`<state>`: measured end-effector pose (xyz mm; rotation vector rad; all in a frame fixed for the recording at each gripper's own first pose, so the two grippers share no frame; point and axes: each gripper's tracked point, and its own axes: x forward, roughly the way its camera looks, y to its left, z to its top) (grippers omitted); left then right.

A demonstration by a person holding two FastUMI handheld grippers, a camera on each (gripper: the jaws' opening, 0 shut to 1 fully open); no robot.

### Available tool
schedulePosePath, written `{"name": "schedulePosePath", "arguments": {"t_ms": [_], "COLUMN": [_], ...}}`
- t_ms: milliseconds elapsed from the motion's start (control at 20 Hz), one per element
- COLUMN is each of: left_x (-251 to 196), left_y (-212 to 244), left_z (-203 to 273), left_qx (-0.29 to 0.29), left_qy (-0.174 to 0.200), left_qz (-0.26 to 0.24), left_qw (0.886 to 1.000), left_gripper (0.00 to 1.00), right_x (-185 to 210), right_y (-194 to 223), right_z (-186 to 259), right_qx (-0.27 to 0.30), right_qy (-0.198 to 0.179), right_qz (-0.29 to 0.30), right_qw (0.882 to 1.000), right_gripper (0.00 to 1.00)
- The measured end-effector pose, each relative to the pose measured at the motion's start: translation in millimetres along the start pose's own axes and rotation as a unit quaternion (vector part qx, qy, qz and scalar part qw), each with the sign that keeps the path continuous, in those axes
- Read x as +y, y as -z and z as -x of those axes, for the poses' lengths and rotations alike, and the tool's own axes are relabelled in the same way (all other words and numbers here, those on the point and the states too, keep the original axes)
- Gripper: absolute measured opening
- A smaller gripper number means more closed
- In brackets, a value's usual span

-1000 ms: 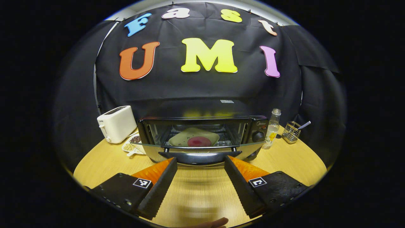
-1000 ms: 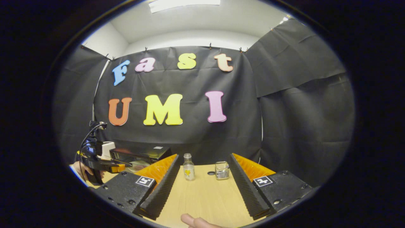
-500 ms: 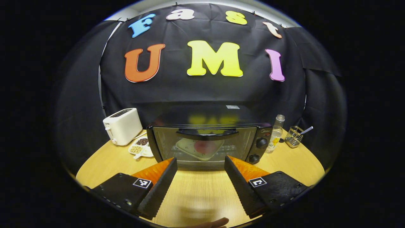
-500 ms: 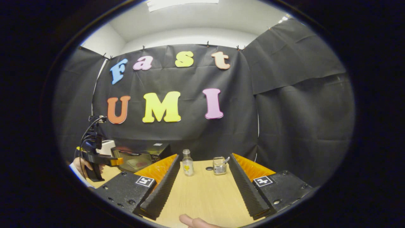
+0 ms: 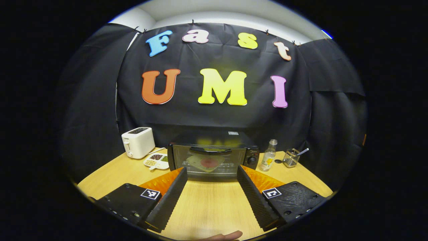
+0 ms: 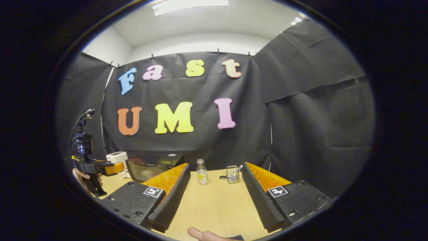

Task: Open the electric oven with the left hand, put the food in, and close the electric oven.

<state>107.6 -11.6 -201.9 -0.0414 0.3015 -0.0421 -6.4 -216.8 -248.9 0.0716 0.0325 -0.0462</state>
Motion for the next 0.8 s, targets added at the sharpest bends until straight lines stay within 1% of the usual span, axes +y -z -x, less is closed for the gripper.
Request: {"name": "schedulePosePath", "arguments": {"t_ms": [150, 200, 250, 300, 350, 500, 550, 600, 700, 800], "left_x": [-14, -13, -11, -10, -8, 5, 4, 4, 10, 11], "left_y": [-36, -47, -60, -74, -83, -97, -102, -101, -107, -101], "left_z": [51, 67, 84, 100, 115, 154, 163, 174, 191, 203], "left_qx": [-0.043, -0.052, -0.062, -0.073, -0.077, -0.089, -0.096, -0.096, -0.117, -0.125], "left_qy": [0.034, 0.037, 0.035, 0.035, 0.034, 0.006, 0.005, 0.004, -0.01, -0.011], "left_qz": [-0.002, -0.004, -0.001, 0.001, 0.001, -0.006, -0.009, -0.013, -0.014, -0.015], "left_qw": [0.998, 0.998, 0.997, 0.997, 0.996, 0.996, 0.995, 0.995, 0.993, 0.992], "left_gripper": [0.95, 0.95, 0.95, 0.95, 0.94, 0.94, 0.94, 0.94, 0.94, 0.93], "right_x": [-11, -10, -7, -4, -2, 7, 13, 17, 29, 34], "right_y": [-21, -31, -42, -53, -64, -87, -90, -89, -82, -78], "right_z": [23, 33, 43, 52, 62, 86, 93, 98, 102, 103], "right_qx": [-0.015, -0.023, -0.033, -0.045, -0.057, -0.089, -0.093, -0.095, -0.091, -0.089], "right_qy": [0.032, 0.034, 0.032, 0.028, 0.026, 0.017, 0.009, 0.001, -0.016, -0.027], "right_qz": [-0.004, -0.005, -0.007, -0.007, -0.005, 0.006, 0.009, 0.012, 0.016, 0.017], "right_qw": [0.999, 0.999, 0.999, 0.999, 0.998, 0.996, 0.996, 0.995, 0.996, 0.995], "right_gripper": [0.99, 0.99, 0.99, 0.96, 0.98, 0.98, 0.96, 0.98, 0.98, 0.98]}}
